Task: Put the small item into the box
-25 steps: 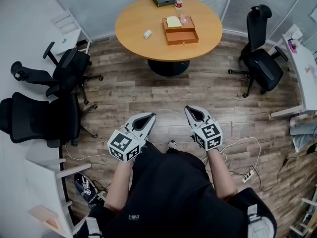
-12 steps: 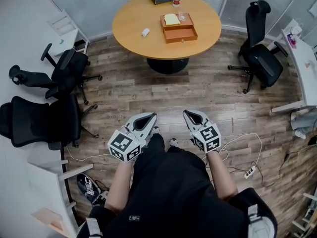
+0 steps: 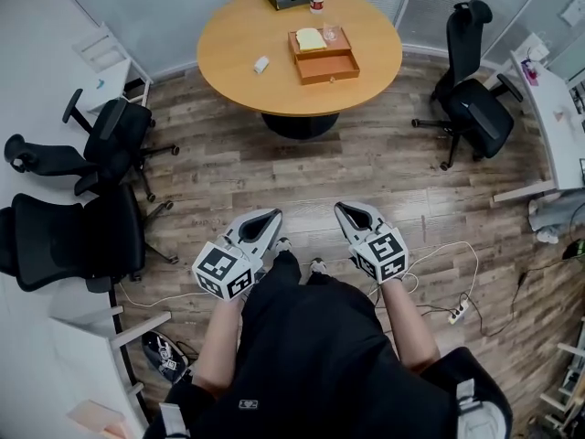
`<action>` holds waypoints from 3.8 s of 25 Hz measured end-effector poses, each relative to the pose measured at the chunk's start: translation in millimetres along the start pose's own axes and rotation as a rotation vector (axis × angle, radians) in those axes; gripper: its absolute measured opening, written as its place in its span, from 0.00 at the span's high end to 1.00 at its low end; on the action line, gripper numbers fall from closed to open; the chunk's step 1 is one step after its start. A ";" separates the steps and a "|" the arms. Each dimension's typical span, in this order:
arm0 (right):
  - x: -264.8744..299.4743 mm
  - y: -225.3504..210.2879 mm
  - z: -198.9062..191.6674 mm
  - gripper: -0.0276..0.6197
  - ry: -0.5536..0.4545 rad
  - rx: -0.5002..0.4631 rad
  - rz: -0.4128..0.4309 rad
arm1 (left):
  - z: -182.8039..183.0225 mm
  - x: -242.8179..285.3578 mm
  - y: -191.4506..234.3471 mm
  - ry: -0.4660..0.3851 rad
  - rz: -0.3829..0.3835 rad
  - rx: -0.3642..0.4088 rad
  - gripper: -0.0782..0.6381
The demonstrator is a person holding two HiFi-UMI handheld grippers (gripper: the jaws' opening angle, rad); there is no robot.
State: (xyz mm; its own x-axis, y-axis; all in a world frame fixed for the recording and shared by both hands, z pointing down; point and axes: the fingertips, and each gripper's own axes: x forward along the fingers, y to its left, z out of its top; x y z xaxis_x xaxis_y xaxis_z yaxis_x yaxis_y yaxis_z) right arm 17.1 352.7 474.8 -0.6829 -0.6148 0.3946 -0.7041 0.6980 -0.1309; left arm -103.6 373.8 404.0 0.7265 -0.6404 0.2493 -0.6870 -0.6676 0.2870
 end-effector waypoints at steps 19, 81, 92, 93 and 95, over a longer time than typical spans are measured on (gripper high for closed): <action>73.5 -1.9 0.7 0.95 0.083 -0.037 -0.103 | -4.3 6.8 98.4 0.053 -0.090 -0.015 0.88; 53.7 -216.6 37.7 0.95 -0.065 0.091 0.047 | 58.2 229.2 40.9 0.093 0.023 0.069 0.88; 60.7 -244.9 50.0 0.95 -0.122 0.231 0.056 | 87.2 265.8 43.4 0.076 -0.040 0.110 0.88; 64.5 -246.7 51.9 0.95 -0.120 0.228 0.053 | 87.2 267.2 46.6 0.079 -0.041 0.108 0.88; 74.3 -248.9 54.2 0.95 -0.104 0.221 0.054 | 88.2 269.8 56.2 0.076 -0.039 0.096 0.88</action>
State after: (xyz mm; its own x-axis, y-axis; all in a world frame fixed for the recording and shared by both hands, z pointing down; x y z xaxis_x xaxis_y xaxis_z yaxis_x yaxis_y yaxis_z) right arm 131.1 113.4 487.4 -0.7293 -0.6210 0.2872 -0.6834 0.6407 -0.3500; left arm 52.3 130.1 405.9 0.7496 -0.5847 0.3103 -0.6537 -0.7274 0.2086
